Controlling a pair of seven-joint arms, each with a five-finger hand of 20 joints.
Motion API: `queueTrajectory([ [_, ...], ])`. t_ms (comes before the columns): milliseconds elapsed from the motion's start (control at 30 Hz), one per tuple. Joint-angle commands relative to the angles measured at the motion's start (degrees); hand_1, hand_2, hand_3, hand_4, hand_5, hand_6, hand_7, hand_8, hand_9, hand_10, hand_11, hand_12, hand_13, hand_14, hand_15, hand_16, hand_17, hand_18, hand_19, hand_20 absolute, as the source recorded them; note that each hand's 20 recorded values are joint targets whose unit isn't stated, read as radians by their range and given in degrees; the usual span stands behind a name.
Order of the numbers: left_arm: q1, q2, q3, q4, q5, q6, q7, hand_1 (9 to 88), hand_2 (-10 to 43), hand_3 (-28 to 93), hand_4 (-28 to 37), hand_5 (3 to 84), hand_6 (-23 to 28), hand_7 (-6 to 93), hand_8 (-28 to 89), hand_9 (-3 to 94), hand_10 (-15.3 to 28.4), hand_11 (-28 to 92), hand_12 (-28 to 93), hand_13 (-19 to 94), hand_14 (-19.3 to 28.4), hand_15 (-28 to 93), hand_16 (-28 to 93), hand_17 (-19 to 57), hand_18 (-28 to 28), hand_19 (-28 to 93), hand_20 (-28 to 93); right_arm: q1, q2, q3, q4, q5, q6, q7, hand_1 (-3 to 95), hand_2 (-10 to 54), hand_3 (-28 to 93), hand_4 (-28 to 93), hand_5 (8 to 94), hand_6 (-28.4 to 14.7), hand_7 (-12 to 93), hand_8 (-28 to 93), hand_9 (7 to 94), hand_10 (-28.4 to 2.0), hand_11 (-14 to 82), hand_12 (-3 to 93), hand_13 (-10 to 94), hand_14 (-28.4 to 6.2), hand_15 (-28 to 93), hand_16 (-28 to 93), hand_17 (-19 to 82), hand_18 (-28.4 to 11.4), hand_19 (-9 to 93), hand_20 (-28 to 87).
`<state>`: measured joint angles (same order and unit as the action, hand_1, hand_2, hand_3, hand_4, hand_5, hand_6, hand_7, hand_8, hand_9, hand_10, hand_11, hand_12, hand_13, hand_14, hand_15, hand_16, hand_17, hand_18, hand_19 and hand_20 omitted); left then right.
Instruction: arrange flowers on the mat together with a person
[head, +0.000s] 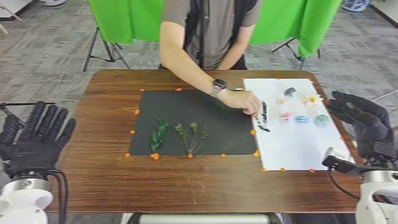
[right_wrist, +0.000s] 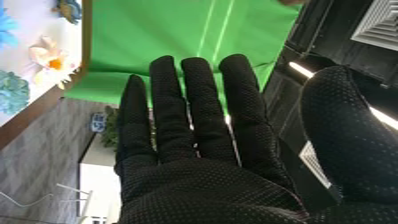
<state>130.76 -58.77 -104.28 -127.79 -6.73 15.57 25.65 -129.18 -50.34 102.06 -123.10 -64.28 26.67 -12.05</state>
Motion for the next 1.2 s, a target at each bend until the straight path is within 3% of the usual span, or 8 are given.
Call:
queueTrajectory([
  [33, 0.5, -0.73, 0.32, 2.78, 6.22, -11.24, -2.01, 23.6, 15.2, 75, -28.3, 46.7, 7.6, 12.6, -10, 39.9, 13.8, 17, 7, 27, 13.6, 27, -8, -6.3, 12.9, 33, 11, -0.6, 0.7, 0.1, -0.2, 0.0, 1.1, -1.9, 23.6, 7.5, 79, -20, 49.2, -2.8, 21, -12, 49.0, -15.3, 12.7, 18.3, 38, -14.2, 22, 24, 11, -17.1, 40, 13],
  [100, 0.6, -0.89, -0.29, 2.88, 8.38, -12.59, -3.48, 23.6, 14.4, 75, -28.3, 44.5, 7.0, 11.7, -9, 38.2, 13.0, 15, 7, 26, 13.3, 25, -7, -6.2, 12.9, 31, 10, 3.4, 1.8, -4.4, 0.1, -0.9, 2.5, 0.7, 23.6, 7.4, 79, -21, 49.4, -2.8, 21, -12, 49.1, -15.2, 12.8, 18.3, 38, -14.1, 23, 24, 11, -17.1, 40, 13],
  [300, 0.2, -0.16, -0.09, 2.63, 6.91, -10.99, -3.14, 23.5, 13.2, 74, -28.3, 44.0, 7.0, 10.5, -9, 37.8, 12.9, 14, 8, 26, 13.1, 21, -6, -6.0, 13.0, 28, 10, 7.5, 2.9, -8.8, 0.7, -2.6, 2.6, 2.7, 23.7, 7.3, 79, -21, 49.0, -2.9, 21, -12, 48.6, -15.6, 12.8, 18.4, 38, -14.1, 23, 24, 10, -17.2, 41, 13],
  [433, -1.7, 1.27, 2.09, 2.77, 5.00, -9.76, -3.67, 23.6, 13.1, 74, -28.3, 44.3, 7.2, 10.6, -9, 38.0, 13.0, 14, 8, 26, 13.2, 21, -5, -6.0, 13.0, 28, 11, 7.7, 3.2, -8.8, 0.7, -1.7, 3.9, 2.8, 23.7, 7.3, 79, -21, 48.6, -2.9, 21, -12, 48.3, -15.5, 12.9, 18.5, 37, -14.2, 23, 24, 10, -17.2, 41, 13],
  [533, -0.9, 1.26, 1.61, 2.40, 6.09, -9.96, -3.70, 23.7, 13.2, 74, -28.3, 44.6, 7.3, 10.8, -9, 38.1, 13.1, 14, 8, 27, 13.3, 22, -5, -6.1, 13.1, 29, 11, 8.9, 3.4, -9.7, 1.2, -2.2, 3.2, 3.2, 23.7, 7.3, 79, -21, 48.5, -2.9, 21, -12, 48.2, -15.7, 13.0, 18.6, 37, -14.2, 23, 24, 10, -17.2, 41, 13],
  [667, 0.8, 0.18, 0.86, 1.73, 5.30, -8.84, -3.72, 23.8, 13.3, 74, -28.3, 45.0, 7.4, 10.9, -9, 38.3, 13.3, 14, 8, 27, 13.4, 22, -5, -6.2, 13.1, 29, 11, 10.2, 3.7, -10.9, 1.4, -3.3, 2.9, 3.3, 23.8, 7.3, 79, -21, 48.5, -2.9, 21, -12, 48.1, -15.8, 12.9, 18.6, 37, -14.2, 23, 23, 10, -17.3, 41, 13],
  [967, 0.8, 0.72, 1.35, 2.05, 6.21, -10.87, -4.97, 23.8, 13.3, 74, -28.3, 44.9, 7.5, 10.8, -9, 38.4, 13.3, 14, 8, 27, 13.5, 22, -5, -6.2, 13.1, 29, 11, 7.6, 2.8, -6.6, 0.4, -11.0, -1.7, 8.2, 24.1, 5.7, 79, -21, 47.6, -3.1, 20, -12, 46.0, -16.6, 12.0, 18.5, 37, -14.1, 23, 23, 10, -17.1, 41, 13],
  [1200, 2.4, 0.02, 0.54, 1.50, 6.12, -10.12, -4.42, 23.8, 13.6, 74, -28.3, 44.4, 7.4, 10.6, -9, 37.8, 13.1, 14, 8, 26, 13.7, 22, -5, -6.2, 13.1, 29, 11, 6.9, 3.4, -4.1, 0.4, -19.5, -3.5, 11.8, 27.4, 1.5, 78, -21, 44.2, -3.4, 19, -11, 42.2, -16.7, 9.9, 18.5, 36, -14.3, 21, 23, 11, -16.2, 39, 12],
])
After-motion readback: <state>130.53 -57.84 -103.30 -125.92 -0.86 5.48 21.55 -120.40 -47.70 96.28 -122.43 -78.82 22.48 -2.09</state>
